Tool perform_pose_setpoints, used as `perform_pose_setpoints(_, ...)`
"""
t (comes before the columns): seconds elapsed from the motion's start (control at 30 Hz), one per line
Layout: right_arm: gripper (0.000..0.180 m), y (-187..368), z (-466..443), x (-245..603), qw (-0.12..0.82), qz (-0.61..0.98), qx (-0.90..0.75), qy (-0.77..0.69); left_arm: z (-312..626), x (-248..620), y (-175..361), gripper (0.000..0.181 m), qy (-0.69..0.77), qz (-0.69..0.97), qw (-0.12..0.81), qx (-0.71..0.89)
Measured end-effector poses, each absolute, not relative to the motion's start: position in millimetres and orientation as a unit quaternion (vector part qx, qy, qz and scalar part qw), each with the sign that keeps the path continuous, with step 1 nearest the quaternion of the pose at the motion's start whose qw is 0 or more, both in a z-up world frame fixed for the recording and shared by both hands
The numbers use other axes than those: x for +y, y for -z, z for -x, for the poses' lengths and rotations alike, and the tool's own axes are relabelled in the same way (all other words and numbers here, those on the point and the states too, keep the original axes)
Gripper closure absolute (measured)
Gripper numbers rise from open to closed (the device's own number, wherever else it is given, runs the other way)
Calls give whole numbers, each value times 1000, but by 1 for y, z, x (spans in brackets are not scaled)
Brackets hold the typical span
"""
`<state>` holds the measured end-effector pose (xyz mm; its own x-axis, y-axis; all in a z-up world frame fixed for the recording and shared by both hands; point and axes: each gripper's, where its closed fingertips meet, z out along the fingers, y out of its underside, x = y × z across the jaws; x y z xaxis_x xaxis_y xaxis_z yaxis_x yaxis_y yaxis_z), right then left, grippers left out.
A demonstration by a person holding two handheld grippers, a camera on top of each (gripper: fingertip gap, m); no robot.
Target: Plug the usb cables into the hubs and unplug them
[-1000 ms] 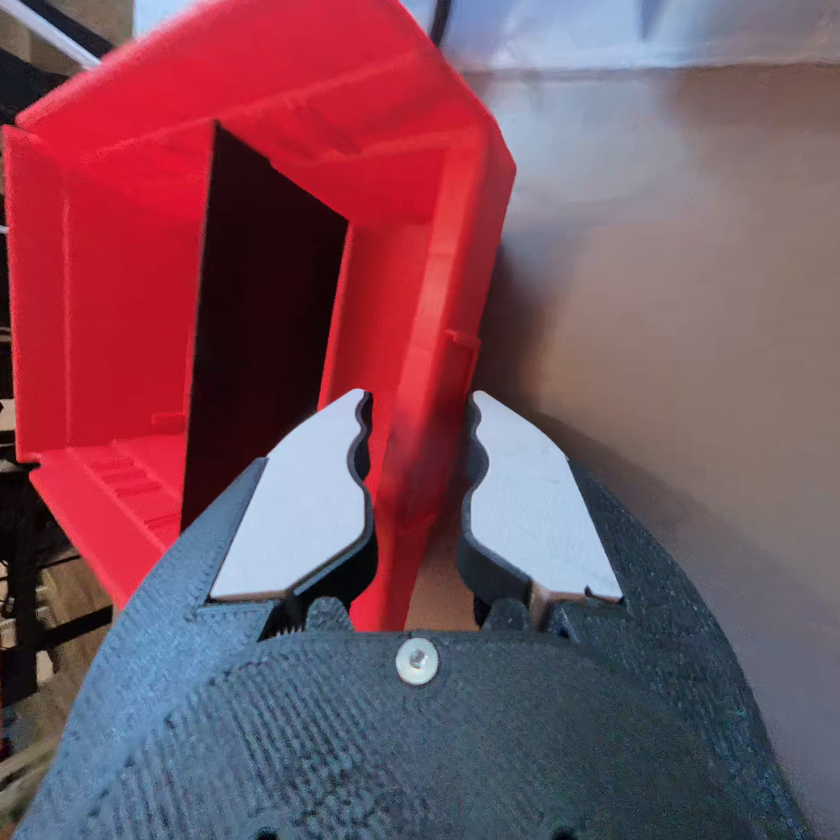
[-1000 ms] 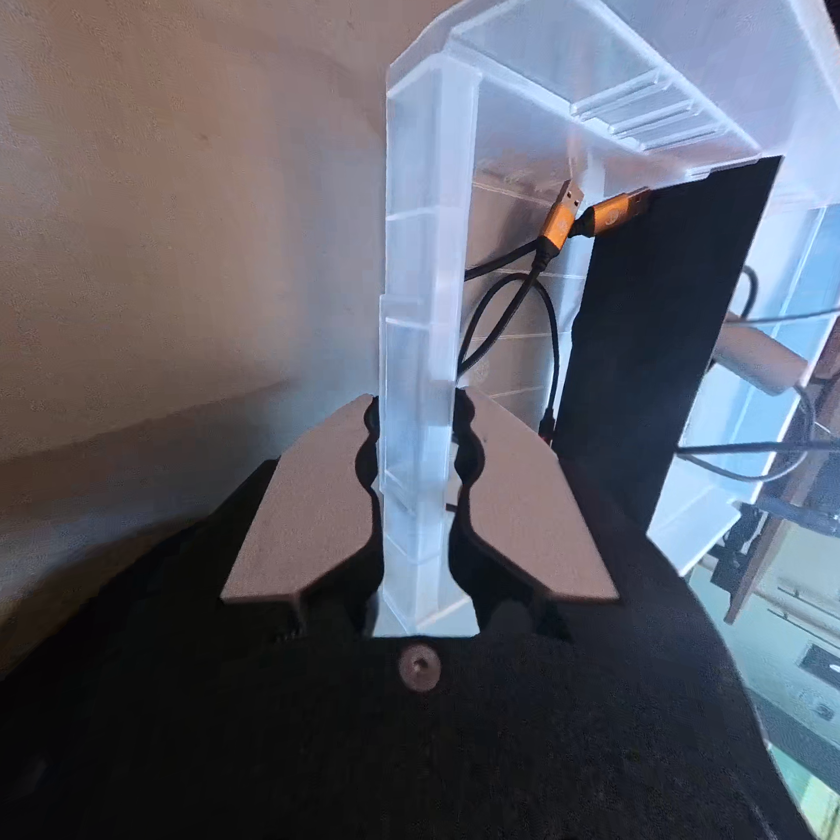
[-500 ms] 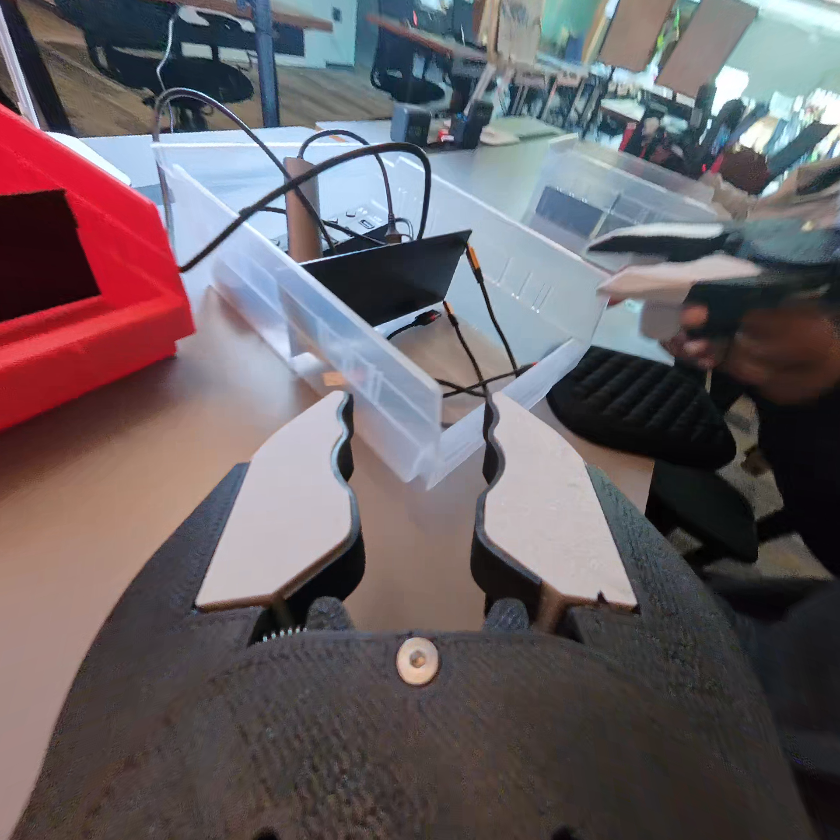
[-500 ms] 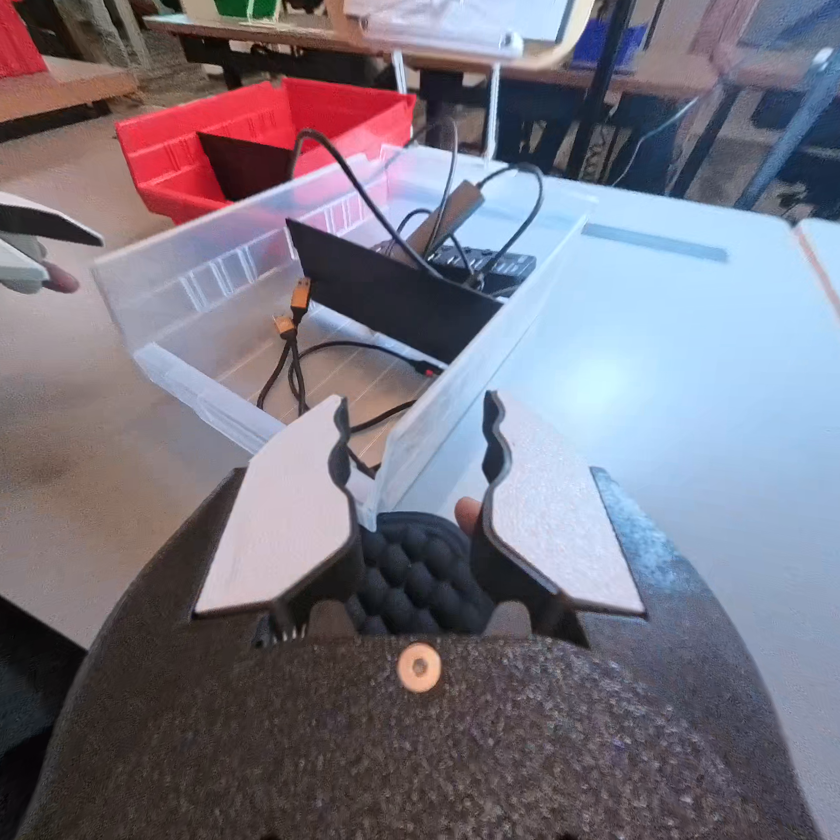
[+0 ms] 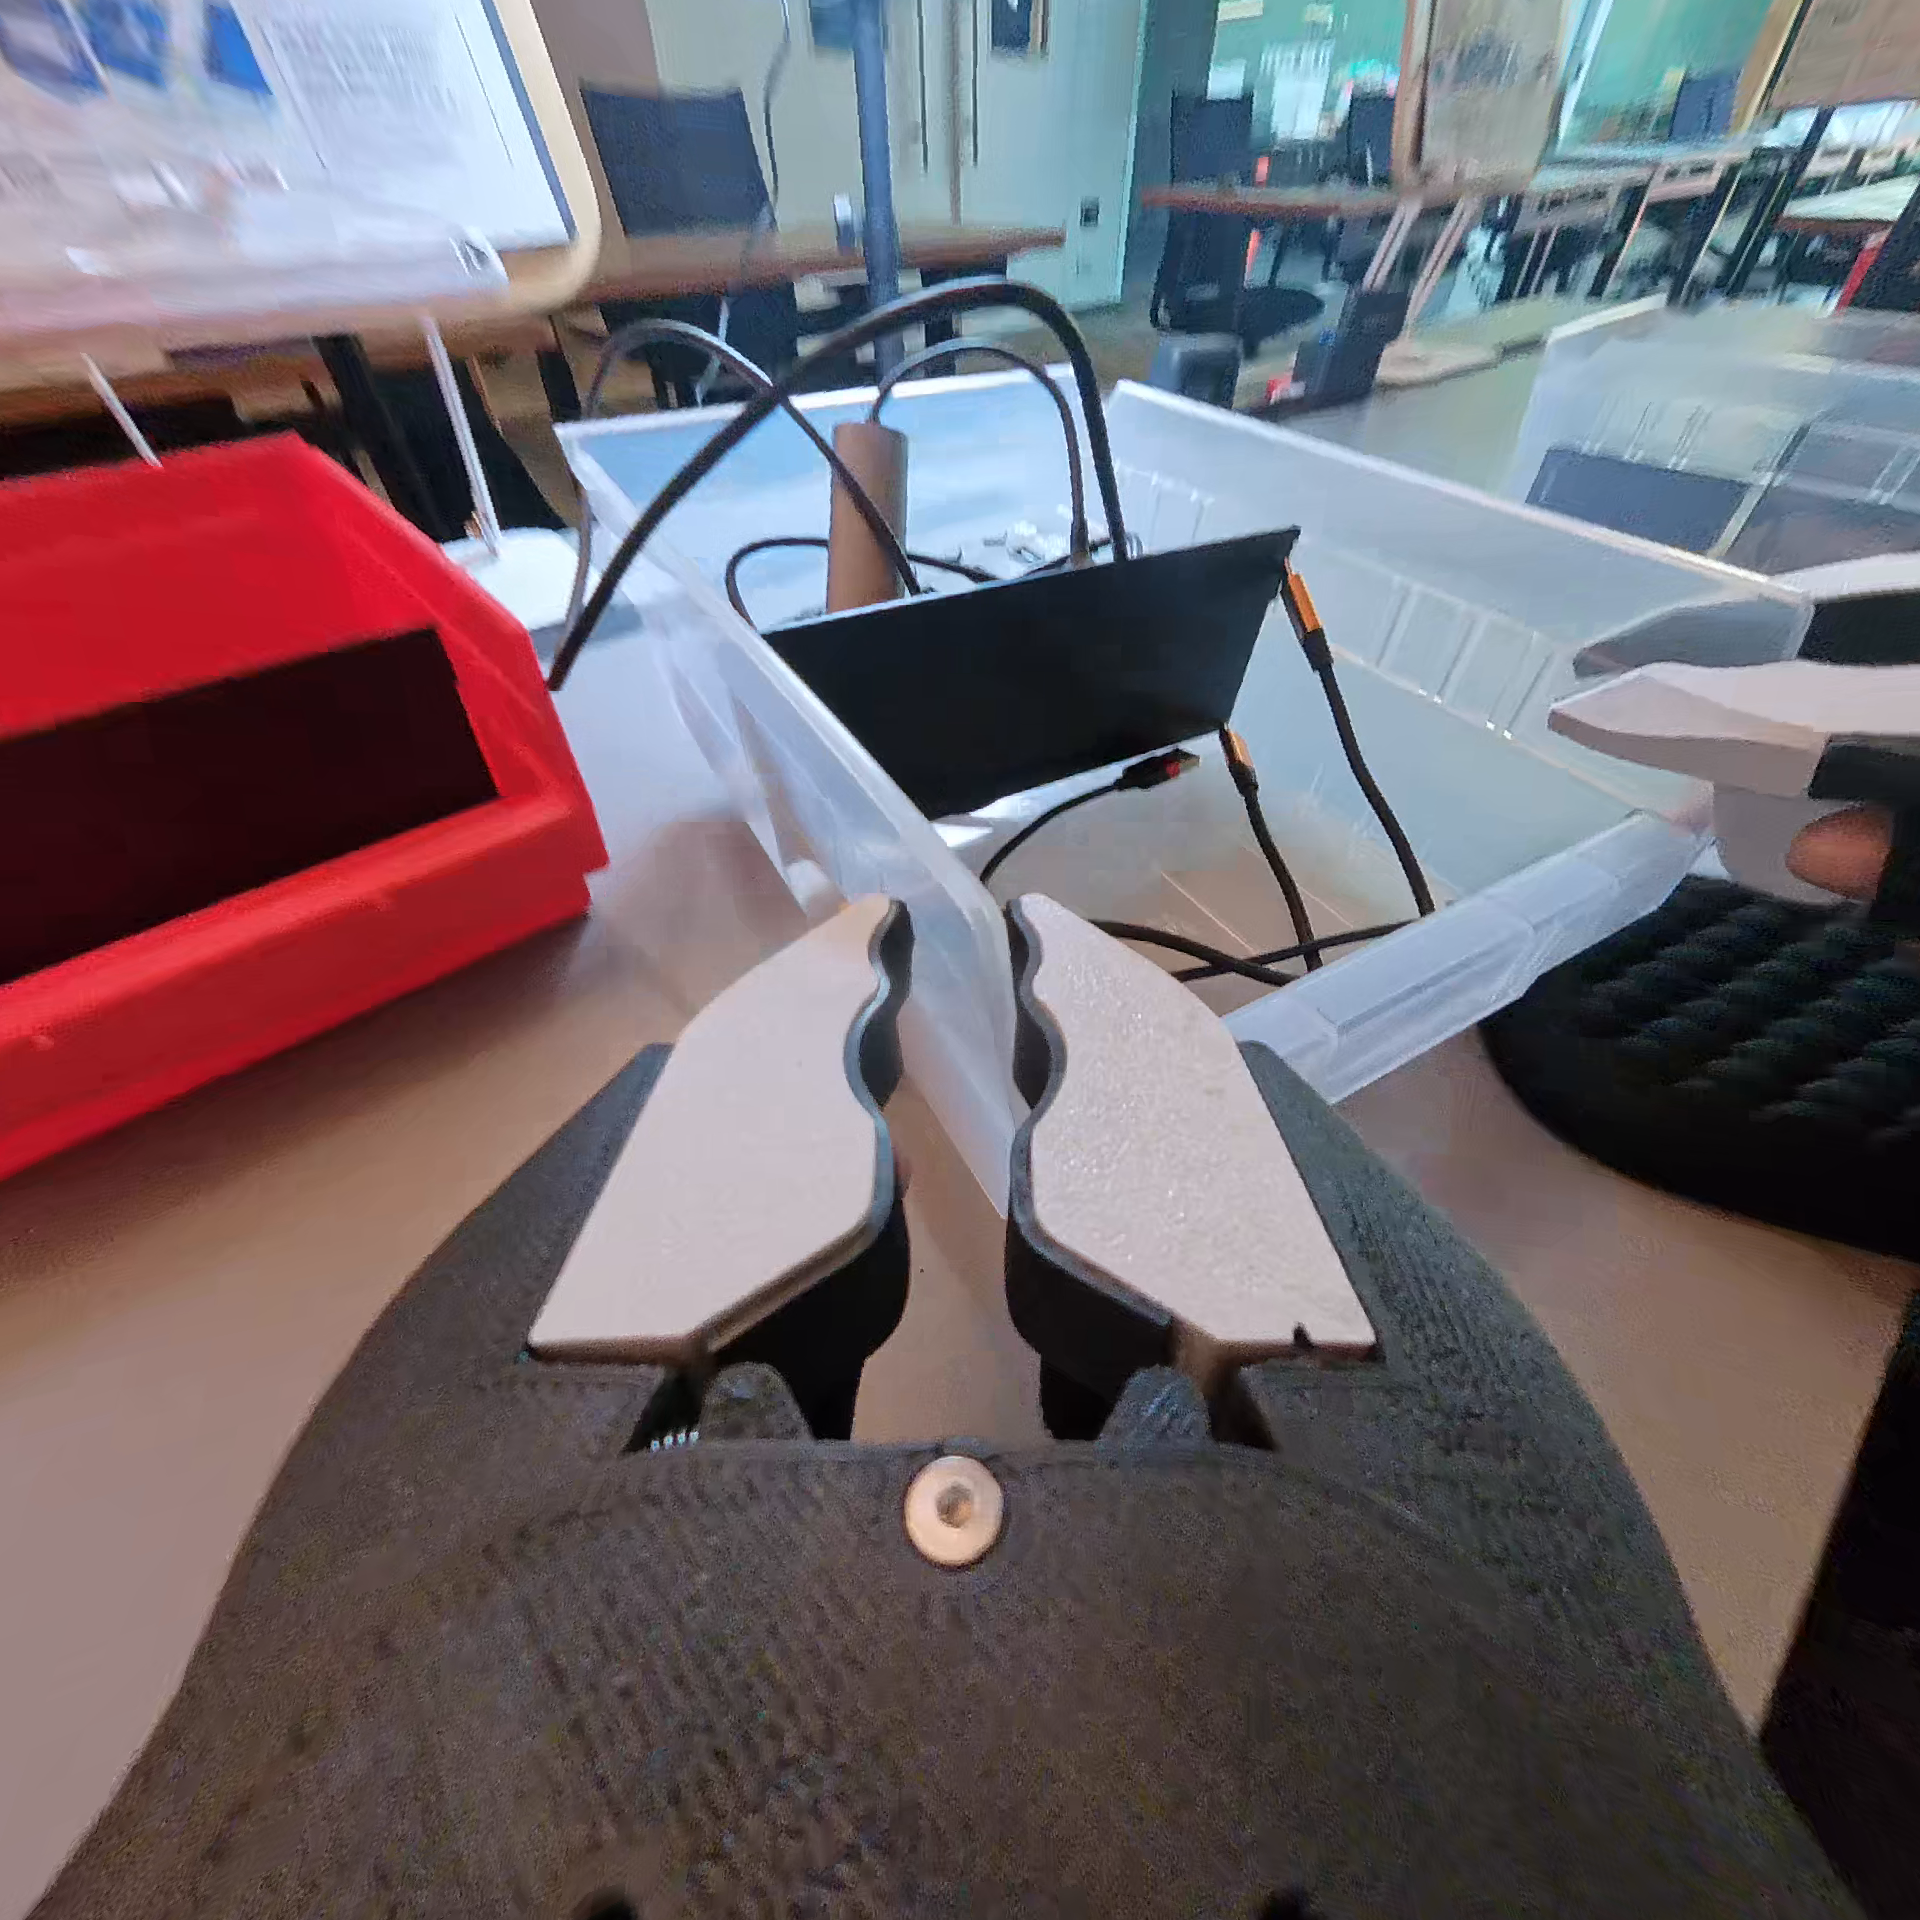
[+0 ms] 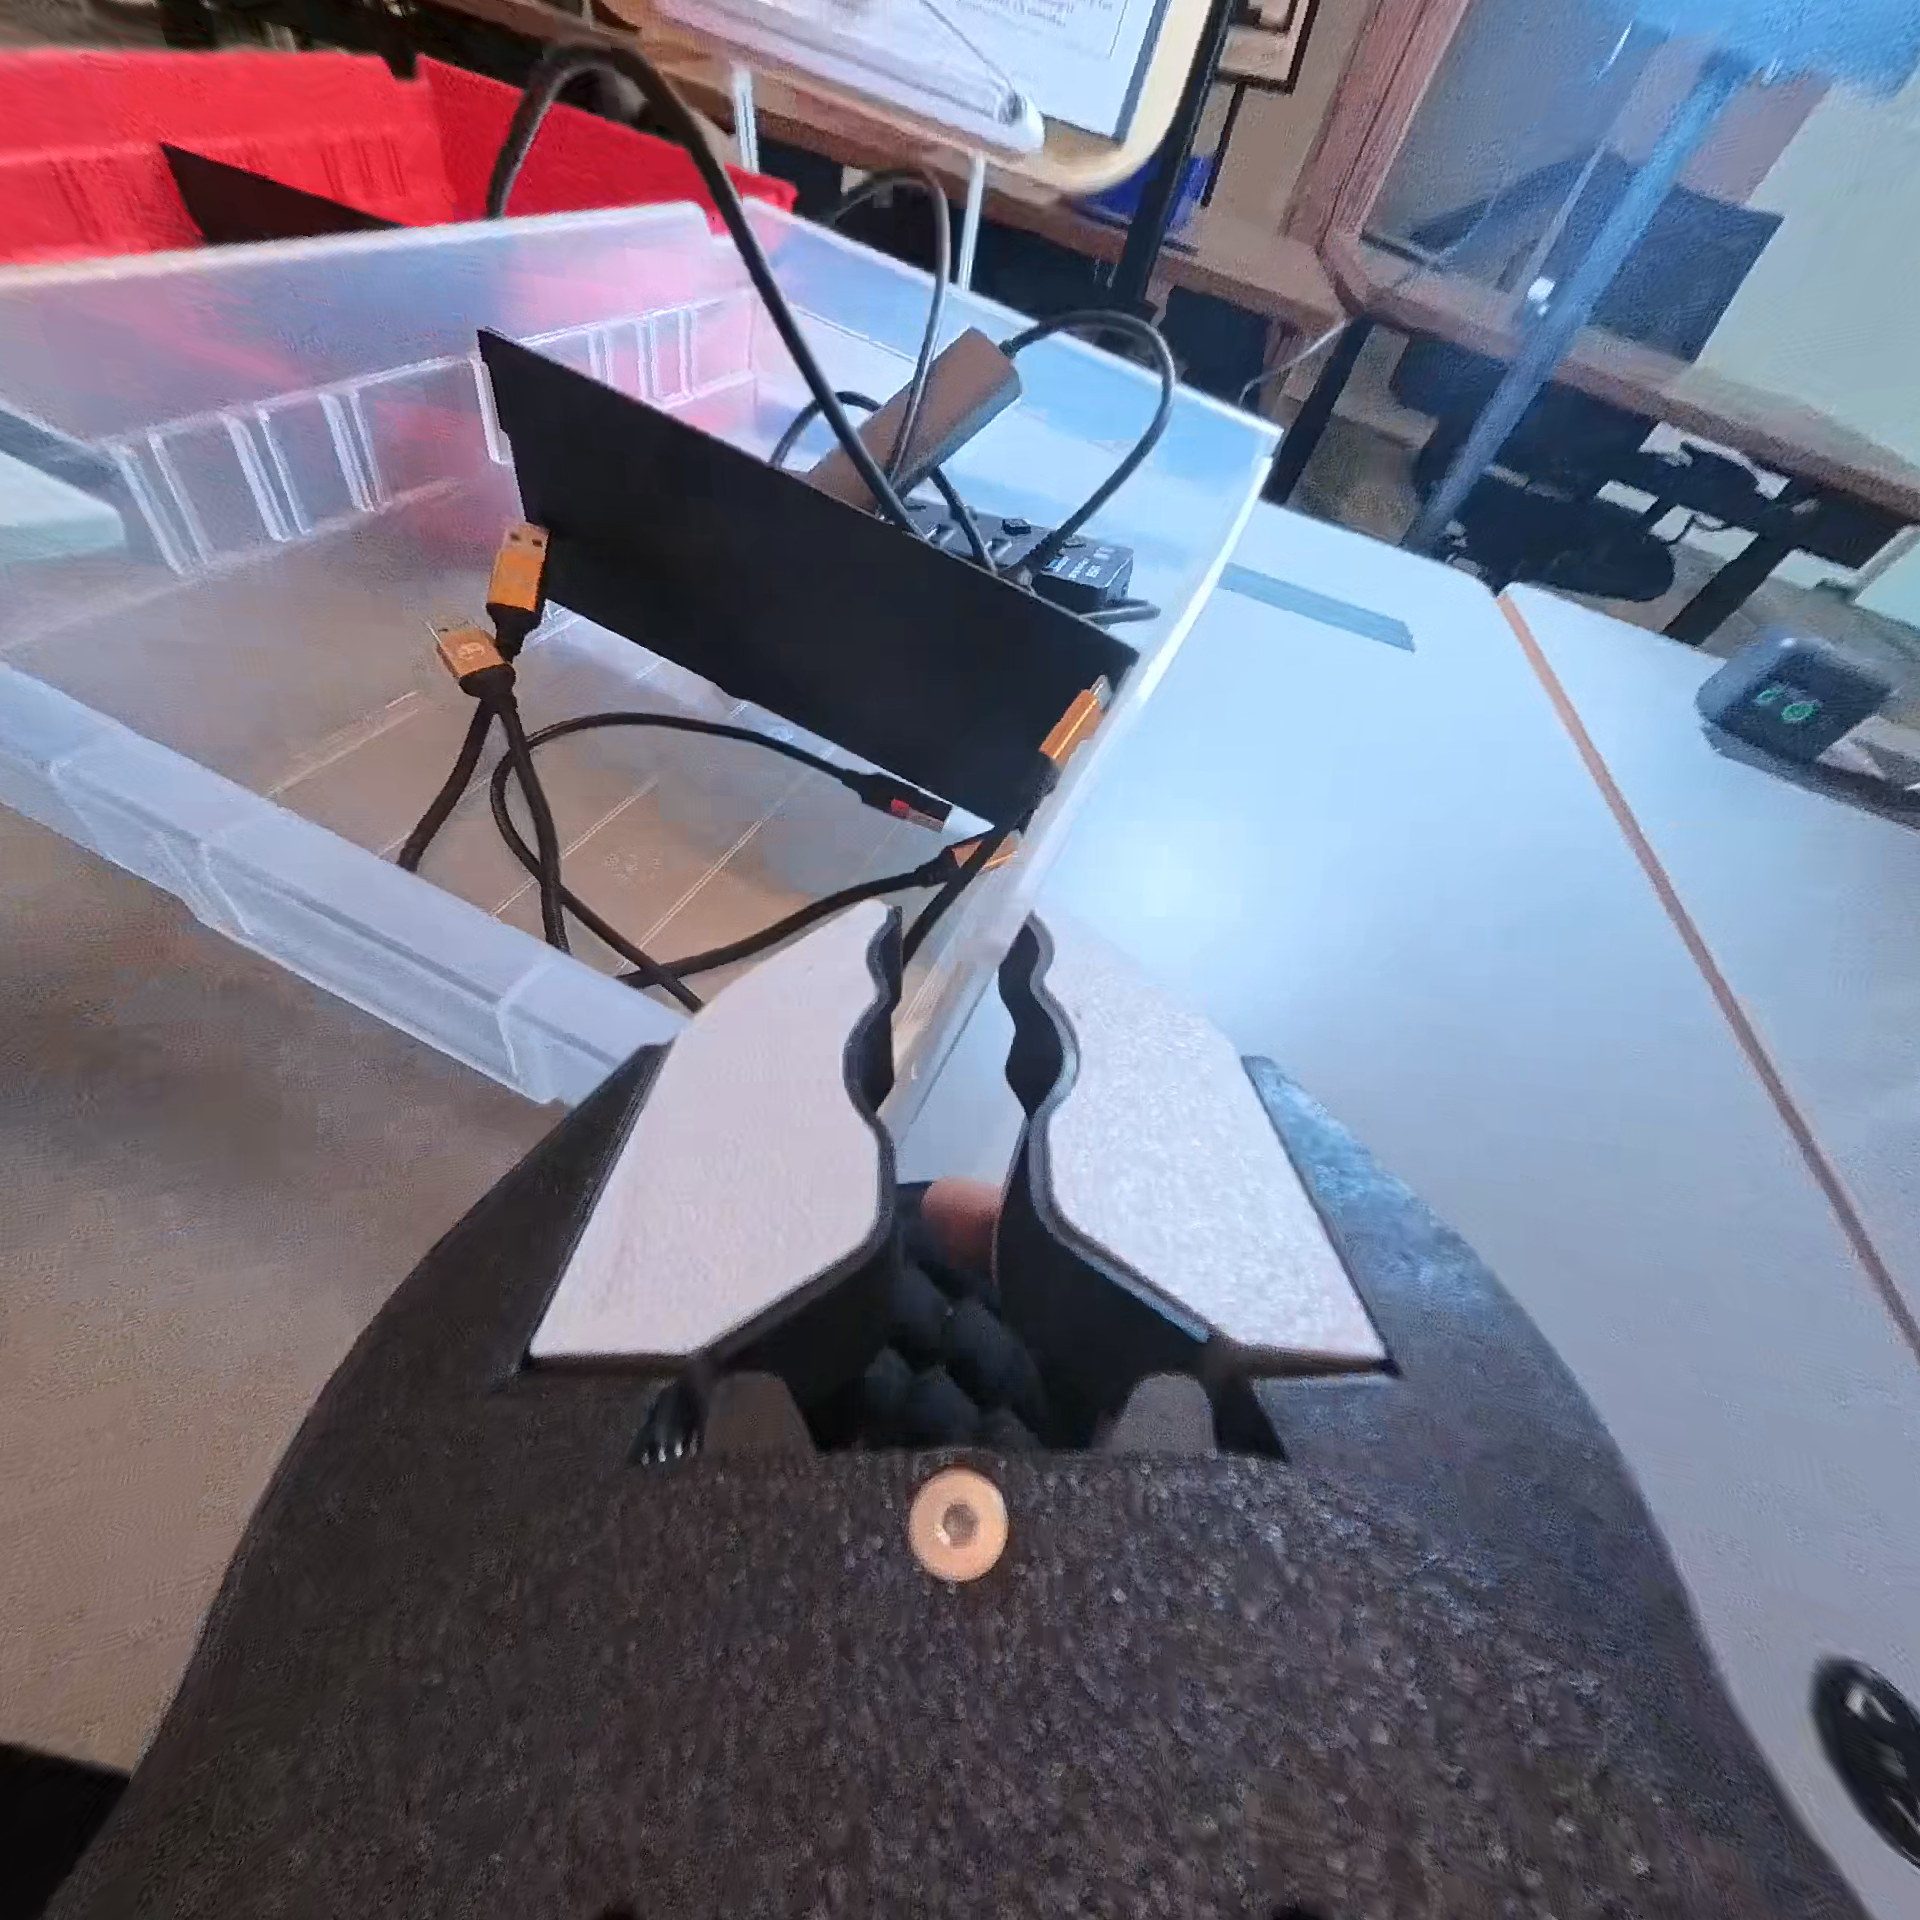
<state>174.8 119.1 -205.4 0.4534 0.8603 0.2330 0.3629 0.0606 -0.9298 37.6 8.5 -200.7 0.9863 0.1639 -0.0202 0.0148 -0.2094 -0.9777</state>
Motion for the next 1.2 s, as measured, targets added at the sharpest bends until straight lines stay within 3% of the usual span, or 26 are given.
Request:
perform_pose_setpoints(0.23, 167, 118, -172, 54, 628, 551, -486, -257, -36, -66, 106, 169, -146, 721, 675, -53)
perform_pose_setpoints(0.47, 166, 89, -94, -29, 617, 477, -528, -337, 13, -175, 73, 171, -241, 688, 675, -114)
perform_pose_setpoints(0.8, 162, 133, 49, -135, 533, 397, -616, -423, 120, -301, 100, 173, -349, 708, 577, -210)
perform_pose_setpoints(0.97, 161, 137, 84, -146, 509, 387, -638, -429, 145, -316, 99, 173, -360, 707, 567, -221)
perform_pose_setpoints(1.2, 159, 187, 118, -117, 485, 427, -652, -396, 199, -283, 167, 174, -334, 744, 530, -231)
